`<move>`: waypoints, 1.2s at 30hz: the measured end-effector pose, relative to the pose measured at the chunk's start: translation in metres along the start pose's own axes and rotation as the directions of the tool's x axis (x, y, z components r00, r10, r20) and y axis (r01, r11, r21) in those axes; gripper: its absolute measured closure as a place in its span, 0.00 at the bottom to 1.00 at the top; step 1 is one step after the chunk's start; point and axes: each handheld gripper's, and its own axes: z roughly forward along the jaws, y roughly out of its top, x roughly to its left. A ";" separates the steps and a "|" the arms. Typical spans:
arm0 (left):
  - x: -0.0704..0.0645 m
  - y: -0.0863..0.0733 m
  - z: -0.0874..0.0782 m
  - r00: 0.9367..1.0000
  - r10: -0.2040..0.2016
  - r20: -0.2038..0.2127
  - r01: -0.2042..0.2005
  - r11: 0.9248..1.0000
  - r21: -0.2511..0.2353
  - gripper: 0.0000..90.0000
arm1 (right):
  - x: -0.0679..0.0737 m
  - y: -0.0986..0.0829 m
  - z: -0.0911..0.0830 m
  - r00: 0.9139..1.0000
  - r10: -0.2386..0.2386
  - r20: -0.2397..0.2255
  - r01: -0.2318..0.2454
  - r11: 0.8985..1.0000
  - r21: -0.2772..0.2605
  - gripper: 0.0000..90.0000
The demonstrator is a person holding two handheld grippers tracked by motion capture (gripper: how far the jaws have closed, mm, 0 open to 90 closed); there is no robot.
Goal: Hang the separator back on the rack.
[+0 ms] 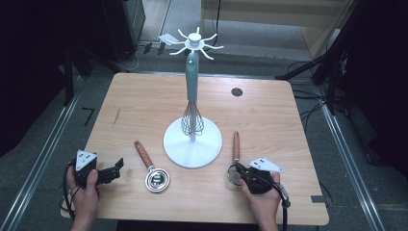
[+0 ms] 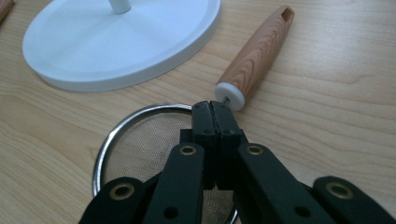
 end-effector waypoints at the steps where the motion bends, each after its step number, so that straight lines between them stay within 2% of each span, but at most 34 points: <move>1: 0.000 0.000 0.000 1.000 0.000 0.000 0.000 1.000 0.000 0.00 | 0.000 0.000 0.001 1.000 -0.001 0.001 0.001 1.000 0.004 1.00; 3: 0.000 0.000 0.000 1.000 0.000 0.000 0.000 1.000 0.000 0.00 | -0.001 -0.001 0.002 1.000 -0.005 -0.007 0.005 1.000 0.006 1.00; 5: 0.000 0.000 0.000 1.000 0.001 -0.001 -0.001 1.000 0.001 0.00 | -0.001 -0.001 0.002 1.000 -0.006 0.003 0.006 1.000 0.005 1.00; 13: 0.000 0.000 0.000 1.000 0.002 0.000 -0.002 1.000 0.002 0.00 | -0.004 0.004 -0.003 0.999 0.051 0.003 -0.051 0.999 -0.003 0.92; 17: 0.000 0.000 0.000 1.000 0.005 0.000 -0.005 1.000 0.002 0.00 | -0.005 0.008 -0.007 0.998 0.048 0.029 -0.047 0.999 -0.019 0.86; 22: 0.000 0.000 0.000 1.000 0.006 -0.001 -0.006 1.000 0.003 0.00 | -0.005 0.015 -0.009 0.995 0.047 0.092 -0.042 0.997 -0.061 0.73; 29: 0.000 0.000 0.000 1.000 0.008 -0.002 -0.008 1.000 0.003 0.00 | -0.011 0.021 -0.005 0.994 0.081 0.074 -0.080 0.997 -0.013 0.73; 31: -0.001 0.000 0.000 1.000 0.009 -0.004 -0.009 1.000 0.002 0.00 | -0.015 0.025 -0.004 0.995 0.095 0.024 -0.095 0.995 0.001 0.74; 33: -0.001 0.000 0.000 1.000 0.008 -0.005 -0.008 1.000 0.002 0.00 | -0.015 0.029 -0.003 0.994 0.107 0.035 -0.107 0.994 0.005 0.69; 36: 0.000 0.000 0.000 1.000 0.008 -0.003 -0.008 1.000 0.002 0.00 | -0.014 0.036 0.001 0.991 0.107 0.081 -0.111 0.993 0.049 0.61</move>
